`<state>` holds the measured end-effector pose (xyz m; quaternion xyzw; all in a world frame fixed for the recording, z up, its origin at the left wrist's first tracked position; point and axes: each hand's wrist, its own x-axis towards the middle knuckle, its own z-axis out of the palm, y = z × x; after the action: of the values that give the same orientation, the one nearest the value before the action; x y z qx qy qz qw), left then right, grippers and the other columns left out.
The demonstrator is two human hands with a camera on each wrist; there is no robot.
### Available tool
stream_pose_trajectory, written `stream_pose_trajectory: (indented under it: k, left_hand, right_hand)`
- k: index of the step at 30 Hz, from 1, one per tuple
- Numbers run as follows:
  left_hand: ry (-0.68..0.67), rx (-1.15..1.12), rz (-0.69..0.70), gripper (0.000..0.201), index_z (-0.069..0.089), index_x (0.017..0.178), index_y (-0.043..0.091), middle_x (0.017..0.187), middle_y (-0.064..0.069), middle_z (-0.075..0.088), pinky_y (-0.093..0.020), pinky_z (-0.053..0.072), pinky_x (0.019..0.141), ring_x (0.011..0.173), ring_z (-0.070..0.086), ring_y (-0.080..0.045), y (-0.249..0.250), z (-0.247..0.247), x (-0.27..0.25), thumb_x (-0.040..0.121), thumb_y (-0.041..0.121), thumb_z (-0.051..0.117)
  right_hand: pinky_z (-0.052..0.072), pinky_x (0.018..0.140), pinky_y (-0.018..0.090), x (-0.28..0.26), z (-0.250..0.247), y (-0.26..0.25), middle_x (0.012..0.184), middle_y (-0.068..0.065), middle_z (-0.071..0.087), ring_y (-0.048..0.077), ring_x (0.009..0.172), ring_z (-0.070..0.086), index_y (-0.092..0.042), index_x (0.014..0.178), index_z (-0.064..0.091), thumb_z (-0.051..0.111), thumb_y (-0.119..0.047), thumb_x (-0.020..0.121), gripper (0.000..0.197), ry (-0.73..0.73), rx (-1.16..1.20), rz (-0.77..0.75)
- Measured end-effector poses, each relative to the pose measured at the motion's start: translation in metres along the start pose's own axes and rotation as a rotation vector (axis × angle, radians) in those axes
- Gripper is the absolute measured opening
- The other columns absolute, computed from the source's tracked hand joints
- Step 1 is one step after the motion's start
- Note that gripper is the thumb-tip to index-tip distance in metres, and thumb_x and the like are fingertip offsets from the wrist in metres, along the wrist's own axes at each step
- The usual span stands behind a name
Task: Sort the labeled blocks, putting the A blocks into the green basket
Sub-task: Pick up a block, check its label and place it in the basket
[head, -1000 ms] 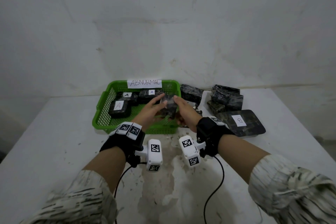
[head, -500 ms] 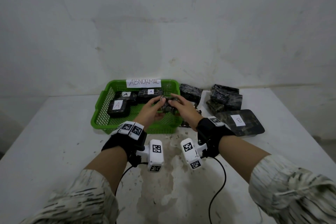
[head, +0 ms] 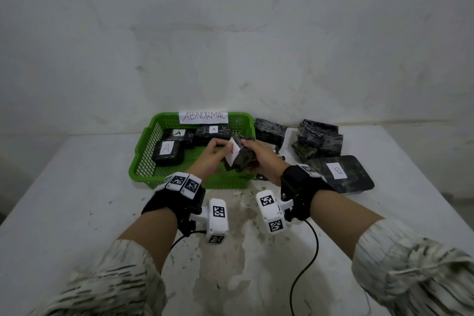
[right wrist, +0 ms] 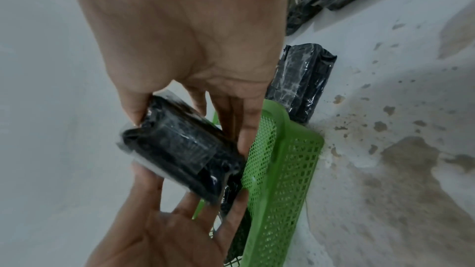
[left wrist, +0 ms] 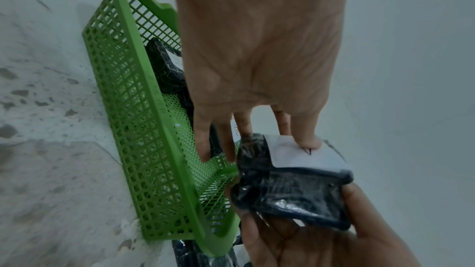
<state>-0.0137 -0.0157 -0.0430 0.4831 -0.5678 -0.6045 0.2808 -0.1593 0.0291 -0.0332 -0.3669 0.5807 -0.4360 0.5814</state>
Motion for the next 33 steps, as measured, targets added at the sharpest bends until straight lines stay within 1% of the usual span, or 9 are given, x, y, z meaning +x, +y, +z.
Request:
stream_pose_trajectory:
  k: [3, 6, 9, 14, 21, 26, 28, 30, 33]
  left_hand:
    - [0.001, -0.073, -0.01, 0.011, 0.048, 0.103, 0.015, 0.088, -0.009, 0.061, -0.035, 0.052, 0.066, 0.076, 0.059, -0.019, -0.001, 0.0, 0.0, 0.094, 0.017, 0.054]
    - [0.063, -0.056, -0.048, 0.019, 0.047, 0.102, 0.01, 0.099, -0.015, 0.062, -0.038, 0.053, 0.071, 0.078, 0.061, -0.022, -0.004, -0.002, 0.004, 0.091, 0.02, 0.058]
    - [0.117, -0.04, -0.075, 0.023, 0.046, 0.103, 0.008, 0.106, -0.016, 0.06, -0.039, 0.056, 0.069, 0.092, 0.06, -0.028, -0.007, -0.005, 0.009, 0.09, 0.023, 0.059]
    - [0.119, -0.18, -0.202, 0.023, 0.043, 0.103, 0.004, 0.073, -0.019, 0.062, -0.033, 0.057, 0.049, 0.059, 0.065, -0.024, -0.01, -0.016, 0.011, 0.094, 0.021, 0.055]
    - [0.267, 0.052, -0.182, 0.051, 0.033, 0.129, 0.012, 0.12, -0.012, 0.046, -0.042, 0.049, 0.08, 0.105, 0.052, -0.029, -0.023, -0.042, 0.022, 0.089, 0.023, 0.062]
    - [0.279, 0.1, -0.169, 0.044, 0.045, 0.129, 0.011, 0.123, -0.014, 0.056, -0.035, 0.05, 0.073, 0.088, 0.058, -0.023, -0.022, -0.075, 0.037, 0.089, 0.022, 0.06]
    - [0.416, 0.149, -0.151, 0.049, 0.053, 0.121, 0.014, 0.122, -0.017, 0.059, -0.039, 0.049, 0.088, 0.1, 0.059, -0.029, -0.022, -0.092, 0.047, 0.078, 0.033, 0.065]
    - [0.573, 0.348, -0.183, 0.049, 0.055, 0.12, 0.018, 0.129, -0.018, 0.051, -0.04, 0.036, 0.104, 0.122, 0.046, -0.034, -0.021, -0.109, 0.055, 0.076, 0.038, 0.062]
    - [0.796, 0.529, -0.224, 0.049, 0.049, 0.13, 0.019, 0.142, -0.016, 0.032, -0.04, 0.022, 0.108, 0.132, 0.027, -0.033, -0.024, -0.126, 0.065, 0.083, 0.028, 0.062]
  right_hand:
    - [0.056, 0.086, 0.05, 0.005, -0.001, 0.001, 0.126, 0.015, 0.057, 0.033, 0.11, 0.061, -0.011, 0.125, 0.052, 0.044, -0.041, 0.1, 0.04, 0.021, 0.067, 0.071]
    - [0.055, 0.081, 0.048, 0.003, 0.002, -0.001, 0.104, 0.008, 0.057, 0.026, 0.094, 0.061, -0.012, 0.1, 0.049, 0.036, -0.043, 0.101, 0.034, 0.078, 0.051, 0.028]
    - [0.052, 0.076, 0.039, 0.007, 0.005, 0.002, 0.11, 0.003, 0.055, 0.021, 0.098, 0.059, -0.012, 0.122, 0.041, 0.04, -0.053, 0.097, 0.049, 0.068, -0.017, 0.027]
    - [0.047, 0.086, 0.035, 0.02, 0.016, 0.011, 0.137, 0.007, 0.052, 0.021, 0.117, 0.054, -0.017, 0.146, 0.03, 0.071, -0.025, 0.085, 0.073, -0.009, -0.191, 0.048]
    - [0.047, 0.068, 0.034, 0.043, 0.034, 0.004, 0.117, 0.012, 0.057, 0.023, 0.092, 0.055, -0.013, 0.14, 0.042, 0.058, -0.002, 0.088, 0.056, -0.049, -0.121, 0.081]
    - [0.045, 0.061, 0.029, 0.074, 0.047, -0.001, 0.089, 0.01, 0.057, 0.019, 0.072, 0.055, -0.001, 0.108, 0.057, 0.062, -0.003, 0.086, 0.022, 0.043, 0.023, 0.122]
    - [0.047, 0.062, 0.029, 0.088, 0.05, 0.0, 0.086, 0.01, 0.058, 0.021, 0.073, 0.056, -0.002, 0.09, 0.062, 0.062, -0.003, 0.087, 0.003, 0.085, 0.077, 0.167]
    - [0.05, 0.064, 0.03, 0.102, 0.053, 0.003, 0.091, 0.012, 0.058, 0.025, 0.085, 0.057, 0.001, 0.096, 0.058, 0.06, -0.003, 0.089, 0.008, 0.104, 0.113, 0.225]
    - [0.051, 0.063, 0.032, 0.12, 0.065, 0.009, 0.104, 0.016, 0.056, 0.03, 0.099, 0.054, -0.001, 0.093, 0.057, 0.058, -0.004, 0.091, 0.004, 0.106, 0.095, 0.32]
